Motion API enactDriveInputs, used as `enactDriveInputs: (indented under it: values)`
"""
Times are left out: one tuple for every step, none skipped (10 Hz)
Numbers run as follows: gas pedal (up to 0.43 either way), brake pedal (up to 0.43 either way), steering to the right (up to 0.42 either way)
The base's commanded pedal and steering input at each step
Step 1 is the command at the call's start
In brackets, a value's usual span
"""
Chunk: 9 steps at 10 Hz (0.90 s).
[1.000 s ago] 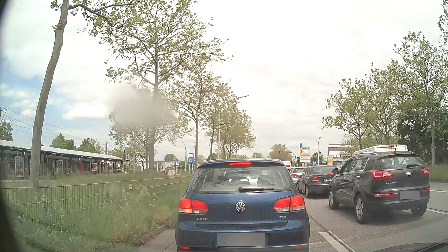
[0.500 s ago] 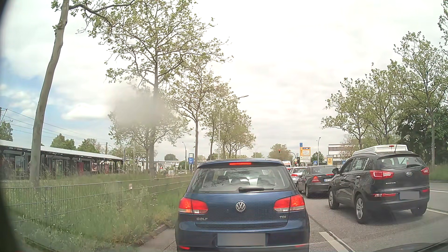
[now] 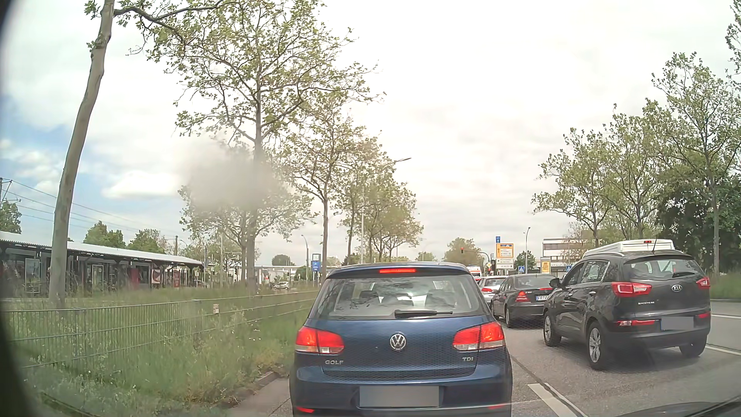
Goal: Follow the waypoints while adhering to traffic rules and regulations
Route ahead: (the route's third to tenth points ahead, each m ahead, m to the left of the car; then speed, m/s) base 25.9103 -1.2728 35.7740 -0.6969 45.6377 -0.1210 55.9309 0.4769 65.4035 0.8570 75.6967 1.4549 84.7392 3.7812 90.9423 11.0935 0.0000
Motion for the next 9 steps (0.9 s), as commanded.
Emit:
enactDriveInputs:
  values:
    - [0.000, 0.250, -0.005]
    - [0.000, 0.250, -0.005]
    - [0.000, 0.250, -0.005]
    - [0.000, 0.250, -0.005]
    - [0.000, 0.250, -0.005]
    - [0.000, 0.256, -0.005]
    - [0.000, 0.250, -0.005]
    - [0.000, 0.250, -0.005]
    - [0.000, 0.250, -0.005]
